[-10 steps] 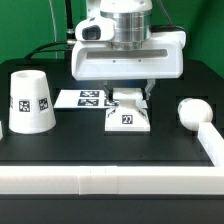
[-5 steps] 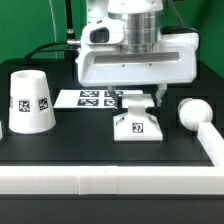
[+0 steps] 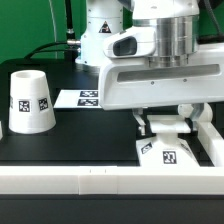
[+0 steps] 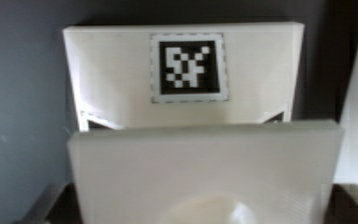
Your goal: Assemble lamp
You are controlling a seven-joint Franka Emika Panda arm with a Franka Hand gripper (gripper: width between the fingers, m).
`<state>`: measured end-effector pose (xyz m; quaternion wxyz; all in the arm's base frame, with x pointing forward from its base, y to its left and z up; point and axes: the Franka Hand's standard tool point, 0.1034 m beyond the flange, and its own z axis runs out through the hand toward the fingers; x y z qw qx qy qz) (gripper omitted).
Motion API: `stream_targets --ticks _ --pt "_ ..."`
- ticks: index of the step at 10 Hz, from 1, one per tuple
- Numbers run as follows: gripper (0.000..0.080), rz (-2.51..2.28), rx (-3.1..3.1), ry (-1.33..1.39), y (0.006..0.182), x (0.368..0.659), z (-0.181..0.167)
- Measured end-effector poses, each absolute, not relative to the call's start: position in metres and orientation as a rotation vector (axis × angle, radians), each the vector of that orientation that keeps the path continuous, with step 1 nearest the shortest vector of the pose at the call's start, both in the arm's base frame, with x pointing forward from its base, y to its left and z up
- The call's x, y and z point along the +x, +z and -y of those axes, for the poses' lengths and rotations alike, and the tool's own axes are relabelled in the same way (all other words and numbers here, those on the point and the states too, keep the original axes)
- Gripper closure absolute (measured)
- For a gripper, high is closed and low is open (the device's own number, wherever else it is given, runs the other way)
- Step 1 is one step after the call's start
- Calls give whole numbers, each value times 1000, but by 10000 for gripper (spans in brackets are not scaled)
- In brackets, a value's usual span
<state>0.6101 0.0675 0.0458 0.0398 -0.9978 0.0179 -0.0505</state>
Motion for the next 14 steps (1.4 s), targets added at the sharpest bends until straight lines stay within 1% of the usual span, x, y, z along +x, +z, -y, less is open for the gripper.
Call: stream_targets --ticks 2,6,8,9,10,13,14 --pt "264 -90 -3048 -178 46 628 -77" --pt "264 -61 -3045 -196 47 632 -89" --pt "264 -60 -3045 -195 47 632 -88" --pt "207 -60 -3045 -195 46 632 -88" --pt "124 -59 -3045 -195 46 632 -88" --pt "104 -63 -3043 -203 47 630 -89" --pt "101 -74 -3041 -217 48 616 -90"
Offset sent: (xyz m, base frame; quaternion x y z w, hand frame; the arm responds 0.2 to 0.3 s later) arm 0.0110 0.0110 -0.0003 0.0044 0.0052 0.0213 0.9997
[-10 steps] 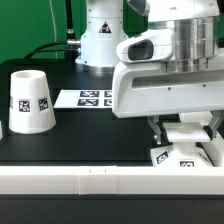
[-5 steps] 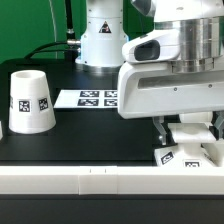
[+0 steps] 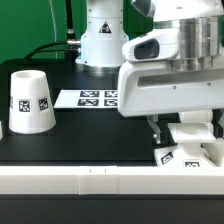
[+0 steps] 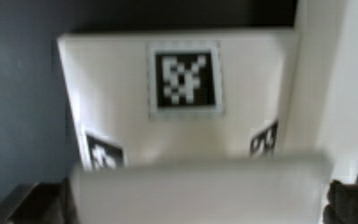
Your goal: Assemble lamp
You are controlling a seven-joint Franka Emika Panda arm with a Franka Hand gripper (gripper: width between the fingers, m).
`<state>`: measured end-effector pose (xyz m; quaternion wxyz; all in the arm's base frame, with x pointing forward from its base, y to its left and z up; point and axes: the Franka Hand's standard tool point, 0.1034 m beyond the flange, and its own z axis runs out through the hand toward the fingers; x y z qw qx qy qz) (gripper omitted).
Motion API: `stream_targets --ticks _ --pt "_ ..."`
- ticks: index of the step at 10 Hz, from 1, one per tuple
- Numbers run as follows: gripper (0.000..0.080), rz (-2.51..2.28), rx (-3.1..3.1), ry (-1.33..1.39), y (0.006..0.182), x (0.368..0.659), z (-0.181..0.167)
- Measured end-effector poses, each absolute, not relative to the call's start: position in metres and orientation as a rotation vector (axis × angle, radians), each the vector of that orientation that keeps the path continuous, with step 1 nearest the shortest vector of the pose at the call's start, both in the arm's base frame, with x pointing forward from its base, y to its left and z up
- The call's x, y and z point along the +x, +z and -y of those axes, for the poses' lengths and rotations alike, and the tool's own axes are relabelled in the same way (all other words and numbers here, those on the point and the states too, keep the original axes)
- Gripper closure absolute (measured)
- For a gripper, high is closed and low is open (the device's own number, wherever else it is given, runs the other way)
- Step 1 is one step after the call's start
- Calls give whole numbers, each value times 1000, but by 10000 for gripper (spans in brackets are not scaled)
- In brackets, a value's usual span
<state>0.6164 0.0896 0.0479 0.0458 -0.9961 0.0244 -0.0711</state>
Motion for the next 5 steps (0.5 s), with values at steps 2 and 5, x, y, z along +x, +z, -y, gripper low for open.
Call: stream_targets --ticks 2,5 --pt "101 -113 -3040 -193 54 588 -95" --pt "101 -161 -3015 -148 59 544 -117"
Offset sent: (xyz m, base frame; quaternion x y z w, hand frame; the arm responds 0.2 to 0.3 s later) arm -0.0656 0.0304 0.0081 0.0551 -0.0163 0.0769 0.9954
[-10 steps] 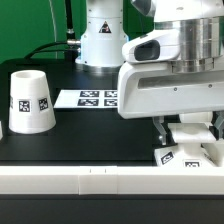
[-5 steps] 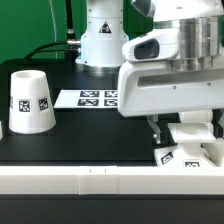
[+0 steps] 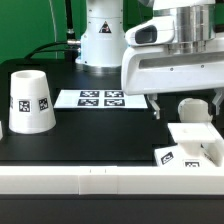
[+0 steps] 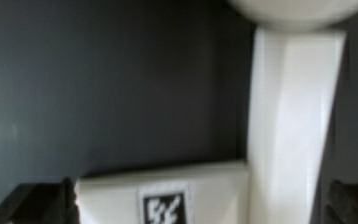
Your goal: Assemble lamp
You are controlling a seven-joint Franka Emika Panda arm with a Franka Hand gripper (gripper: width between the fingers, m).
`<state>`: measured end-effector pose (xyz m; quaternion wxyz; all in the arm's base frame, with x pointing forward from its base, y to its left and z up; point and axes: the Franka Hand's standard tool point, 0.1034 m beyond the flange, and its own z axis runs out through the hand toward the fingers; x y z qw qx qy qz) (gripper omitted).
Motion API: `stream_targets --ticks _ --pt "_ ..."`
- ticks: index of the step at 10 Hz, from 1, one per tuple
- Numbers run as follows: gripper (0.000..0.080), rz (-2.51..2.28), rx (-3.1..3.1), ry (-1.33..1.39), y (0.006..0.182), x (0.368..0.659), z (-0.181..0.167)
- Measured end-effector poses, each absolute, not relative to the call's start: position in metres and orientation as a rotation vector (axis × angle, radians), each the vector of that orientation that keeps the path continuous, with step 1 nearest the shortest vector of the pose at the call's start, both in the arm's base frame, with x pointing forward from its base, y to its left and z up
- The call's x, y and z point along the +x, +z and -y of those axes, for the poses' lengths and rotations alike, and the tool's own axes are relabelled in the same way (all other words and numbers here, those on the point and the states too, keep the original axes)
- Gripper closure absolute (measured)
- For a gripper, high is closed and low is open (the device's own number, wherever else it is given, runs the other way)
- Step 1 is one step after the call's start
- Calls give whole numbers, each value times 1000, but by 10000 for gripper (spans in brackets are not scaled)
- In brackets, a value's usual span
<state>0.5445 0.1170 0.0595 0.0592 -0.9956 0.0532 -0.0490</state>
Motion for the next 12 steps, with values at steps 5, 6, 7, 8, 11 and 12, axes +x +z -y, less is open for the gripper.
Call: stream_targets --ticks 5,6,7,8,11,12 --pt "101 -126 -3018 -90 65 538 -127" --pt "101 -119 -3025 28 64 534 -125" --pt "101 -109 -3026 129 64 531 -127" --pt "101 -90 -3017 269 66 524 -136" --pt "101 -85 -2957 593 68 514 -152" --pt "101 -81 -2935 695 67 515 -149"
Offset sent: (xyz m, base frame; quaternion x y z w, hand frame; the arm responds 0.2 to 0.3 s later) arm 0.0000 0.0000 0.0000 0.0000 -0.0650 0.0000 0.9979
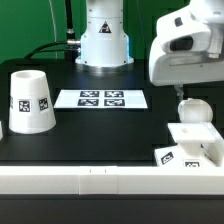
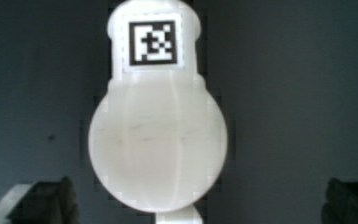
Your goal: Assemble lamp
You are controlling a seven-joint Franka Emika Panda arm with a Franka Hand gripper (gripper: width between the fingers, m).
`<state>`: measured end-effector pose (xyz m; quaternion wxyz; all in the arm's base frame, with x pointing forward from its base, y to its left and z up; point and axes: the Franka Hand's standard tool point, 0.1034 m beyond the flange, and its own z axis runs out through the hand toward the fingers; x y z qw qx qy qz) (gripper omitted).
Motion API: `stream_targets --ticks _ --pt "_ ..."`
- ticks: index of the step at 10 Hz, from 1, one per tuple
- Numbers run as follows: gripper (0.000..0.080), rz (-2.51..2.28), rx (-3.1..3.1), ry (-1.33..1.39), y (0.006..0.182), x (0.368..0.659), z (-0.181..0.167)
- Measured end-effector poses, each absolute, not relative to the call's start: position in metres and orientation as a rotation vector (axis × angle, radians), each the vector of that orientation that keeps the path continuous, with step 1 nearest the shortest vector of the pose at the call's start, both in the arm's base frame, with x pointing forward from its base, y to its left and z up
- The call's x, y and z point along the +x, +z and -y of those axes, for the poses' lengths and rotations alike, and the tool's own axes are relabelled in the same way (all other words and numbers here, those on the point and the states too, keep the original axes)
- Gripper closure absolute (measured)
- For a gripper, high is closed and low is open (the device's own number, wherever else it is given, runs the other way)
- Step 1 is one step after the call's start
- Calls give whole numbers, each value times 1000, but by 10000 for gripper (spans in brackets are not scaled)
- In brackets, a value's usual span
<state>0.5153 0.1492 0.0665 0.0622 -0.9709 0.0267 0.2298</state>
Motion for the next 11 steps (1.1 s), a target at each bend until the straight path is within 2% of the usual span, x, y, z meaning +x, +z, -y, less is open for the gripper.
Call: stream_targets --ticks 2,7,11 --pt "101 -70 -2879 908 63 508 -147" --pt "101 -22 -2706 1361 40 488 -148" --pt "101 -22 -2694 1377 24 488 -147"
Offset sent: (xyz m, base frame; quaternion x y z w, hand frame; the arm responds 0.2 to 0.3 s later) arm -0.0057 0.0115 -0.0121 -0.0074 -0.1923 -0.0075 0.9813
